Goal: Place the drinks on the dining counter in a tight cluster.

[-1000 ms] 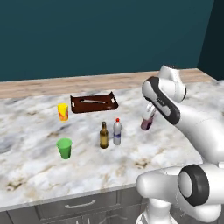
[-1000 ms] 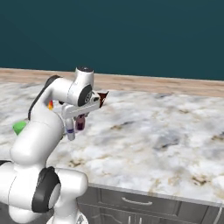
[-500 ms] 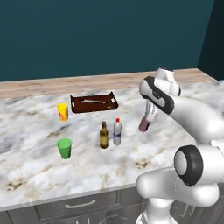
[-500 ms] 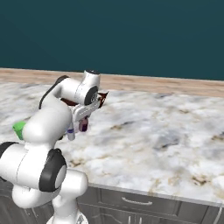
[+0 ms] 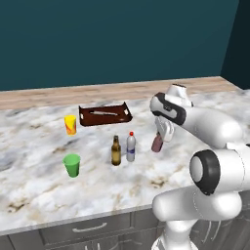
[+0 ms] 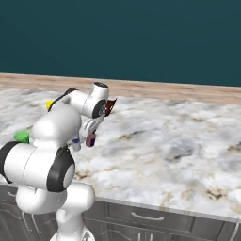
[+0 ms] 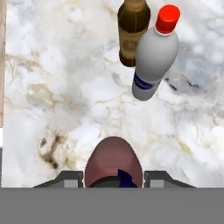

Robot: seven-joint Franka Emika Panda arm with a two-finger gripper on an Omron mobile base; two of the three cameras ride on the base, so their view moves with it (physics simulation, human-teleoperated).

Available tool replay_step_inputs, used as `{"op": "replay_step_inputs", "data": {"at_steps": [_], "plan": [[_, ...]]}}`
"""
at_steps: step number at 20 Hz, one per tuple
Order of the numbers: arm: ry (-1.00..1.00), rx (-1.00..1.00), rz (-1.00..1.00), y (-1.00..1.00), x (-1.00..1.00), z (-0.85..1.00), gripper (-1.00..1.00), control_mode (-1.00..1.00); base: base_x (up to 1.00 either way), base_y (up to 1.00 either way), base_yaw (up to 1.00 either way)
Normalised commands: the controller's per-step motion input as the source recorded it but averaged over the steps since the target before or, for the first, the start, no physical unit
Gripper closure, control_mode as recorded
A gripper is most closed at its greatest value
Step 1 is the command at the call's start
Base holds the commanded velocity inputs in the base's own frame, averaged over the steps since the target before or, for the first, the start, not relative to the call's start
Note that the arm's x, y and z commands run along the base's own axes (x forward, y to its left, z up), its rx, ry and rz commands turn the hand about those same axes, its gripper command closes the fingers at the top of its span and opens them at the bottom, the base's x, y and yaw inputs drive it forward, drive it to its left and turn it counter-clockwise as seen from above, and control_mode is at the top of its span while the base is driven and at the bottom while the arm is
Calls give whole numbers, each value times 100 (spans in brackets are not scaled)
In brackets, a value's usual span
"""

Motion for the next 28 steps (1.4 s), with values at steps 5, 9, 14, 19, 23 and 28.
{"op": "replay_step_inputs", "data": {"at_steps": [5,9,14,19,23,28], "plan": [[-3,0,15,7,2,-3,100,-100,0,0,0],[0,0,7,19,6,-12,100,-100,0,0,0],[1,-3,0,20,26,-12,100,-100,0,0,0],[5,-10,0,11,49,-20,100,-100,0,0,0],[0,-9,1,21,37,-10,100,-100,0,0,0],[0,-4,8,6,26,-13,100,-100,0,0,0]]}}
